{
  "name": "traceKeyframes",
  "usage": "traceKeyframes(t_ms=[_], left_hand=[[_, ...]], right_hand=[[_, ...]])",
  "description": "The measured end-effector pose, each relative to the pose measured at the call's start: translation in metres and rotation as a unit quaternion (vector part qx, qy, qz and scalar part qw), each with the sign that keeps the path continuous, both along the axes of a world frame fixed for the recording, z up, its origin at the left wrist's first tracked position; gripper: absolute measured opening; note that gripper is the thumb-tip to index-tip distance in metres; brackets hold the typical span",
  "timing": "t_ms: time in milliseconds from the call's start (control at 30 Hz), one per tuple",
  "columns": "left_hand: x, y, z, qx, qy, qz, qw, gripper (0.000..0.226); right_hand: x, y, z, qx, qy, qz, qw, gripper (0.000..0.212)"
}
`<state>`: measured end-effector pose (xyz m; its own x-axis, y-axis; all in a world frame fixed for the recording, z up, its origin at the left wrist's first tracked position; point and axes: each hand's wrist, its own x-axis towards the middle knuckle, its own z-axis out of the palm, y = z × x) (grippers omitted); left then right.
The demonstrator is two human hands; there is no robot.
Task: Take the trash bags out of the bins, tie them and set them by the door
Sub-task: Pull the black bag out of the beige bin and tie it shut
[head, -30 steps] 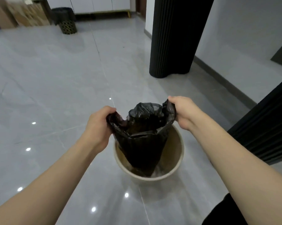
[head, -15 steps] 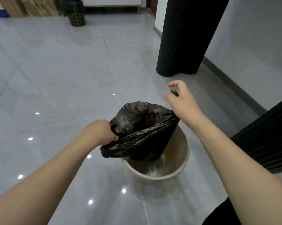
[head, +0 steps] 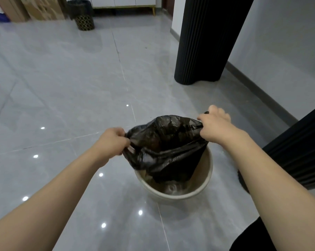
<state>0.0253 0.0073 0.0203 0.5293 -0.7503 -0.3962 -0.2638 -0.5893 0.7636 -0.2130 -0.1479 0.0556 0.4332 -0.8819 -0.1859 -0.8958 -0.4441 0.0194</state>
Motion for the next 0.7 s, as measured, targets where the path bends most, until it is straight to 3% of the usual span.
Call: traceKeyframes(t_ms=[100, 167, 233, 300, 333, 400, 467, 567, 700], left_hand=[[0.007, 0.000, 0.011, -0.159, 0.028, 0.125, 0.979, 0.033], [0.008, 0.004, 0.019, -0.207, 0.076, 0.143, 0.965, 0.040], [0.009, 0.007, 0.024, -0.210, 0.099, 0.138, 0.963, 0.042], [0.011, 0.007, 0.030, -0.216, 0.130, 0.172, 0.952, 0.040], [0.012, 0.005, 0.036, -0.231, 0.151, 0.203, 0.939, 0.040], [0.017, 0.003, 0.052, -0.280, 0.197, 0.271, 0.900, 0.038], [0.027, 0.005, 0.072, -0.341, 0.229, 0.334, 0.848, 0.034], [0.047, 0.015, 0.106, -0.420, 0.222, 0.404, 0.782, 0.027], [0.068, 0.043, 0.152, -0.475, 0.092, 0.447, 0.753, 0.026]], right_hand=[[-0.006, -0.006, -0.006, -0.008, -0.001, -0.061, 0.998, 0.022], [-0.008, -0.010, -0.010, -0.028, -0.023, -0.087, 0.996, 0.017], [-0.006, -0.013, -0.013, -0.032, -0.098, -0.102, 0.989, 0.013], [0.004, -0.012, -0.013, 0.016, -0.239, -0.140, 0.961, 0.009], [0.012, -0.009, -0.009, 0.073, -0.337, -0.175, 0.922, 0.010], [0.032, -0.004, 0.006, 0.198, -0.512, -0.234, 0.802, 0.019], [0.055, 0.002, 0.027, 0.268, -0.599, -0.232, 0.718, 0.023], [0.093, 0.016, 0.066, 0.305, -0.684, -0.172, 0.640, 0.023], [0.139, 0.038, 0.103, 0.344, -0.742, -0.099, 0.566, 0.025]])
